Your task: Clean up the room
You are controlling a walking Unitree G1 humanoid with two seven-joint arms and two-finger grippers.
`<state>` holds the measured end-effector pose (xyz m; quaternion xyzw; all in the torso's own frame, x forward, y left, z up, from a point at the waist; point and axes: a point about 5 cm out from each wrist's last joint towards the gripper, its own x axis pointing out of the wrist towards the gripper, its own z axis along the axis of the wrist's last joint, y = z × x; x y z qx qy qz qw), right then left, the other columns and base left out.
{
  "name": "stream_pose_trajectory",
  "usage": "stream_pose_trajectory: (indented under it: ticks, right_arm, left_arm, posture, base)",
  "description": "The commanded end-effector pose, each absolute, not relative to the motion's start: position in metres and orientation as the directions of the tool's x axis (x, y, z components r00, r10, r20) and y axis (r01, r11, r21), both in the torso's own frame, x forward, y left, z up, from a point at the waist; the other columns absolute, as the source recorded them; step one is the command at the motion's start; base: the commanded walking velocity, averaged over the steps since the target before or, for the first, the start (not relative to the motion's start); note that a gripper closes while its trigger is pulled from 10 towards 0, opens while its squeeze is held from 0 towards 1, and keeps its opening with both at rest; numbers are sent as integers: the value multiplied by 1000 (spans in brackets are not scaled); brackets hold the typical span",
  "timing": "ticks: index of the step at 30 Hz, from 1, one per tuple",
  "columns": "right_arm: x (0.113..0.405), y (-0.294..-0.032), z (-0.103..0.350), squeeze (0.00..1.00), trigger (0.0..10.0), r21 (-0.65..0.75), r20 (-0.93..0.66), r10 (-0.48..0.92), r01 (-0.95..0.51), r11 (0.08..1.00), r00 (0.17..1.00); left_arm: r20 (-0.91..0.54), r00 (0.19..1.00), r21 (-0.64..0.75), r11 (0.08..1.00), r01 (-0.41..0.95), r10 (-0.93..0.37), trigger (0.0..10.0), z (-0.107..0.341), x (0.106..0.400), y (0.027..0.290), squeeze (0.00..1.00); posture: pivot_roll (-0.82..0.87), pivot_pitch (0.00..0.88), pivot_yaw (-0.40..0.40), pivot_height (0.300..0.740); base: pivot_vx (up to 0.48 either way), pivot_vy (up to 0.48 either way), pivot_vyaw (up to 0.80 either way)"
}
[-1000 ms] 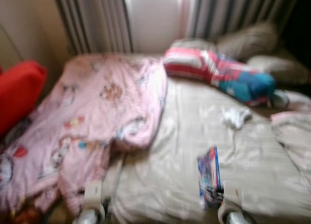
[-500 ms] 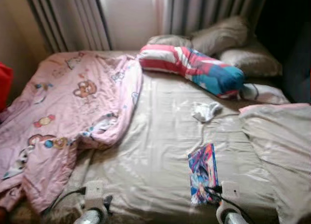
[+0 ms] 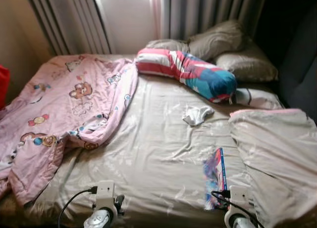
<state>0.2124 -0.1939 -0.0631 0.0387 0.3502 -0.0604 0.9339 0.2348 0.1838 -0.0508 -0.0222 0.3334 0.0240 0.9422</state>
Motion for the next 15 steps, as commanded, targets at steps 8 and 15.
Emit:
stream_pose_trajectory:
  ticks: [8,15]
  right_arm:
    - [224,-188,-56,0,10000,39,-617,-69,118,992,784]
    - [225,-189,-55,0,10000,49,-616,-75,133,990,785]
  left_arm:
    - [-633,773,-11,998,-64,43,10000,-52,231,190,0]
    - [-636,771,-2,998,-58,44,10000,-53,231,190,0]
  posture:
    - [-64,29,-1,740]
    - [-66,29,0,740]
  base:
    - [0,0,0]
    - [0,-37,0]
